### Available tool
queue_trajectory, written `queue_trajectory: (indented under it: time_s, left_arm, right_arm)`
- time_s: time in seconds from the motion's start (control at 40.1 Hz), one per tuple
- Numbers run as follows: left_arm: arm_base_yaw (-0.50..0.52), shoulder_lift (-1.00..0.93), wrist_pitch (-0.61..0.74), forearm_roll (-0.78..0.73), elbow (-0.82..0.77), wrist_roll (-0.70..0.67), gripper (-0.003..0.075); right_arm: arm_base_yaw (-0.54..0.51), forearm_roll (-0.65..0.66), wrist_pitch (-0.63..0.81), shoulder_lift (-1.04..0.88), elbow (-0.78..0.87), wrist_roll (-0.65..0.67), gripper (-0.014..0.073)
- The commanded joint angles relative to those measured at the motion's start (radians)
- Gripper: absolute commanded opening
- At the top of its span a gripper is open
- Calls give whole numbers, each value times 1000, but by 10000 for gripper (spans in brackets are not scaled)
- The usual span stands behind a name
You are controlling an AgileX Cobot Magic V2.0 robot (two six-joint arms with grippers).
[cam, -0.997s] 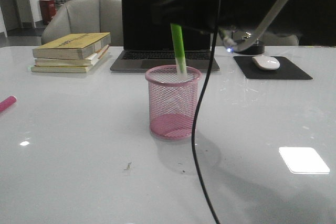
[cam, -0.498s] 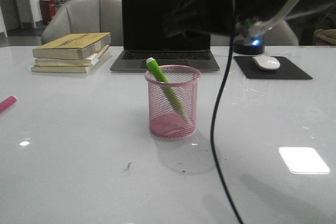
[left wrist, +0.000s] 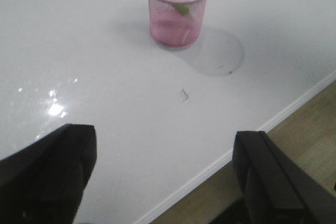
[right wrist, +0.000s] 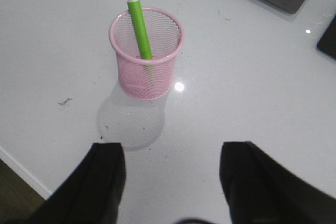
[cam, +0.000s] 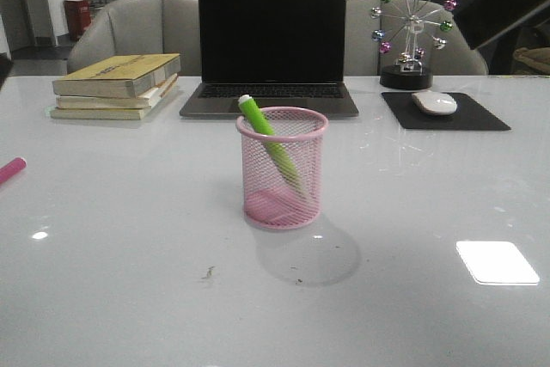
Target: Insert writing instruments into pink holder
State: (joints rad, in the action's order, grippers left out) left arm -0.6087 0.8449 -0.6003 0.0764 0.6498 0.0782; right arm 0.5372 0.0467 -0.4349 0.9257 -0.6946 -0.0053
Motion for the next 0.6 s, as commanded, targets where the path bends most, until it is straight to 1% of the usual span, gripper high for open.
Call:
queue_trajectory:
  time_s: [0.0,0.1,0.249,0.349,0.424,0.573]
  left_arm:
    - [64,61,0,-2,86,-12,582]
    - [162,129,-35,-8,142,-12,582]
    - [341,257,-60,-8,236,-12,582]
    - [437,346,-79,-10,300,-12,582]
    - [495,424,-93,-10,351,-12,582]
    - [570,588,-112,-10,455,-12,582]
  right_arm:
    - [-1,3,44,-18,-17,-12,507]
    - [-1,3,17,-18,-17,-12,507]
    - [-1,3,15,-18,-17,-12,507]
    - [-1,3,15,-18,-17,-12,507]
    - [-1,3,15,-18,-17,-12,507]
    - [-1,3,15,-18,-17,-12,507]
